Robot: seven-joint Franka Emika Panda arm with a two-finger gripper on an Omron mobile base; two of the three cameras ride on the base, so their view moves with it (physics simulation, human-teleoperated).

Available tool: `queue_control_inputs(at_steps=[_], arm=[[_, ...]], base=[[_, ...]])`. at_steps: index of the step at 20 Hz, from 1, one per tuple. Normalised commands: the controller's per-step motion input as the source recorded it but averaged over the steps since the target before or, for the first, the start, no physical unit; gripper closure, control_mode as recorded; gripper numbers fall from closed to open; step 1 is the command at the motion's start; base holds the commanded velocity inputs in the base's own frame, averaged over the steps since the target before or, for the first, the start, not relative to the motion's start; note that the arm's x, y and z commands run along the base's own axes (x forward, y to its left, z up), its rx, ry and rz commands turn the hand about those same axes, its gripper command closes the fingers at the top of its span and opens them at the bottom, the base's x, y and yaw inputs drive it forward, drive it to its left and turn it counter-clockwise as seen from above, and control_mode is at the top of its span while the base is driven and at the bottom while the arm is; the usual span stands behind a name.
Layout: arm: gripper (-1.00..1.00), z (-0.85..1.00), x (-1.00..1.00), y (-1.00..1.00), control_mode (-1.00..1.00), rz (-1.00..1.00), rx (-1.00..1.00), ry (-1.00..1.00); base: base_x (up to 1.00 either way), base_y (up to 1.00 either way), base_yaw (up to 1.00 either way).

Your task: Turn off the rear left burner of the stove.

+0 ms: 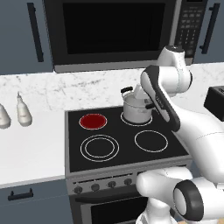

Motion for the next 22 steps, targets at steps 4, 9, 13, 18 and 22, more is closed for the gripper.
queue_control_inputs(at_steps=[4,9,13,18,22], arm=[[-1.0,0.0,-0.06,0.0,-1.0,0.0,0.0,0.0],[-1.0,-0.01,-0.15,0.0,-1.0,0.0,0.0,0.0],[-1.0,-0.23,-0.56,0.37,-1.0,0.1,-0.14,0.0],[-1.0,-0.5,-0.67,0.94,-1.0,0.19,-0.31,-0.02],[-1.0,-0.74,-0.67,1.0,-1.0,0.23,-0.51,-0.04]], base=[[0.0,0.0,0.0],[0.0,0.0,0.0],[0.0,0.0,0.0],[0.0,0.0,0.0],[0.0,0.0,0.0]])
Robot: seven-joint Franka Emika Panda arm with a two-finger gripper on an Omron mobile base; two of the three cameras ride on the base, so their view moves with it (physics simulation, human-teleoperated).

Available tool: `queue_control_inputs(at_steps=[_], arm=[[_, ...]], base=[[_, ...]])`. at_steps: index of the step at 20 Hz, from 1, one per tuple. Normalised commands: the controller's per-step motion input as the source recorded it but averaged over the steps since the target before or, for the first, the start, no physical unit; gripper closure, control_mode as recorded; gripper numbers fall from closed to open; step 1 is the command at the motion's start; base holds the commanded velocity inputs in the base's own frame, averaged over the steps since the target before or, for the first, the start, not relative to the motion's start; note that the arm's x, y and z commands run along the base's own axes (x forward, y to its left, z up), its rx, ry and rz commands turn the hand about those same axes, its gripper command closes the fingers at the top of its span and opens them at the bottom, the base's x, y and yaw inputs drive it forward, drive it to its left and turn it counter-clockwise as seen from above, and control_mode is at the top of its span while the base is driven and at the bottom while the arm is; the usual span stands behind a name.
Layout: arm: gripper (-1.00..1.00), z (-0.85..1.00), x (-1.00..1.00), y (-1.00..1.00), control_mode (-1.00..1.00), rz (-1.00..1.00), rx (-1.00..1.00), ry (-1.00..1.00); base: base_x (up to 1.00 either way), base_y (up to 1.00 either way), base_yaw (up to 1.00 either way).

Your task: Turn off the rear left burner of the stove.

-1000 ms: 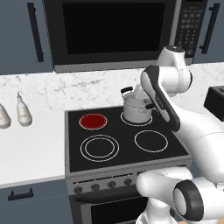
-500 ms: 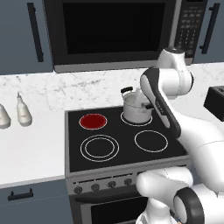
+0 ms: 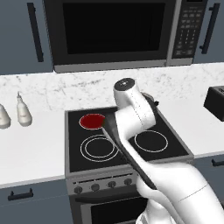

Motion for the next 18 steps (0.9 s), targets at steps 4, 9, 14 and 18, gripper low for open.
queue_control_inputs(at_steps=[4,9,14,18], arm=[[-1.0,-0.86,-0.69,1.0,-1.0,0.26,-0.61,-0.01],[-1.0,-0.96,-0.49,1.0,-1.0,0.31,-0.7,0.0],[-1.0,-0.96,-0.15,0.9,-1.0,0.28,-0.66,0.0],[-1.0,-0.98,0.0,0.51,-1.0,0.22,-0.54,0.0]], base=[[0.0,0.0,0.0],[0.0,0.0,0.0],[0.0,0.0,0.0],[0.0,0.0,0.0]])
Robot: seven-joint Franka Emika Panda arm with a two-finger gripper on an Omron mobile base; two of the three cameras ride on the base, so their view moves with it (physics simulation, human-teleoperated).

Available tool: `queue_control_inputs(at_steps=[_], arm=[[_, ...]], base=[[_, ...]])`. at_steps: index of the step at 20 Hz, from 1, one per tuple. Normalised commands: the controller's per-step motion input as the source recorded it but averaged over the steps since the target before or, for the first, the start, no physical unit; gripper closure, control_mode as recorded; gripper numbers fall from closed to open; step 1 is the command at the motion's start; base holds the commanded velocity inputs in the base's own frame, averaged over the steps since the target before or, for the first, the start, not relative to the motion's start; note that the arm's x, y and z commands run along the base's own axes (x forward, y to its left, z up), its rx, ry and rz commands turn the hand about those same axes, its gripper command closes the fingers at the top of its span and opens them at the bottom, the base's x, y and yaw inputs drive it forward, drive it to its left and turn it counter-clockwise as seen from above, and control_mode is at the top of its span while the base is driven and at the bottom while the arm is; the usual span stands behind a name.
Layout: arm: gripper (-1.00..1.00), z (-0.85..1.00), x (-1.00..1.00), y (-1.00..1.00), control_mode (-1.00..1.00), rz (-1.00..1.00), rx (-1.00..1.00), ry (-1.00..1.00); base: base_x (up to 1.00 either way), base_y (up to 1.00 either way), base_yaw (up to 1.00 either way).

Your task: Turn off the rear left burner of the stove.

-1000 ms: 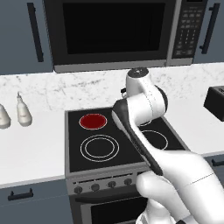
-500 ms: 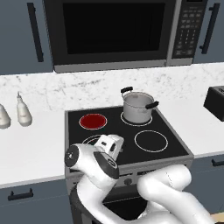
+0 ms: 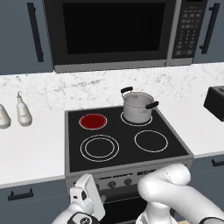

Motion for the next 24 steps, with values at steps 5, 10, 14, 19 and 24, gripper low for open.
queue_control_inputs(at_steps=[5,10,14,19,24], arm=[[-1.0,-0.57,0.15,0.17,-1.0,0.06,-0.26,0.0],[-1.0,-0.5,0.24,0.04,-1.0,0.0,-0.16,0.0],[-1.0,-0.41,0.35,0.04,-1.0,0.0,-0.03,0.0],[-1.0,-0.46,0.37,0.12,-1.0,0.0,0.0,0.0],[-1.0,-0.39,0.34,0.11,-1.0,0.0,0.02,-0.01]], base=[[0.0,0.0,0.0],[0.0,0.0,0.0],[0.0,0.0,0.0],[0.0,0.0,0.0],[0.0,0.0,0.0]])
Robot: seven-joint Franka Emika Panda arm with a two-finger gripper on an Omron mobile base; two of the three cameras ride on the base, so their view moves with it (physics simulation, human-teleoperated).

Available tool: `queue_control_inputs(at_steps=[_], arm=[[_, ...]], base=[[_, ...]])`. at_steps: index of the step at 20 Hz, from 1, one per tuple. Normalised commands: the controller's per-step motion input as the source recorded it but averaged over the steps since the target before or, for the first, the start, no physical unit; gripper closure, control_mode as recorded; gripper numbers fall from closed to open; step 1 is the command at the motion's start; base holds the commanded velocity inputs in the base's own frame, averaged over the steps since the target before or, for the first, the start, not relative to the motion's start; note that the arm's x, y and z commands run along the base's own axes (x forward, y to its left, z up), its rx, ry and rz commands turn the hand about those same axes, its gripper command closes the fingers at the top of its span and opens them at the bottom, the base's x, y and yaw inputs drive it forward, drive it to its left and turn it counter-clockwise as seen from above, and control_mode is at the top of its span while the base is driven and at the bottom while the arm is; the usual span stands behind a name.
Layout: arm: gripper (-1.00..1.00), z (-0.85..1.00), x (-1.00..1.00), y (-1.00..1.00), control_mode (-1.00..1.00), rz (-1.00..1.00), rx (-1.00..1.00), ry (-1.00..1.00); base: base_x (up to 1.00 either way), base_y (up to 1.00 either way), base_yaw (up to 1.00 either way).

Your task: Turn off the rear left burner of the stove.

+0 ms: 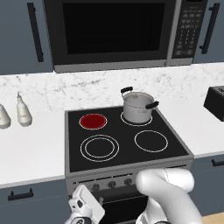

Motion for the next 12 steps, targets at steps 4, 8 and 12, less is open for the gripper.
queue_control_inputs(at_steps=[4,8,12], arm=[[-1.0,-0.33,0.24,0.0,-1.0,0.0,0.11,-0.01],[-1.0,-0.31,0.24,0.0,-1.0,0.0,0.1,-0.02],[-1.0,-0.26,0.27,0.0,-1.0,0.0,0.13,-0.04]], base=[[0.0,0.0,0.0],[0.0,0.0,0.0],[0.0,0.0,0.0]])
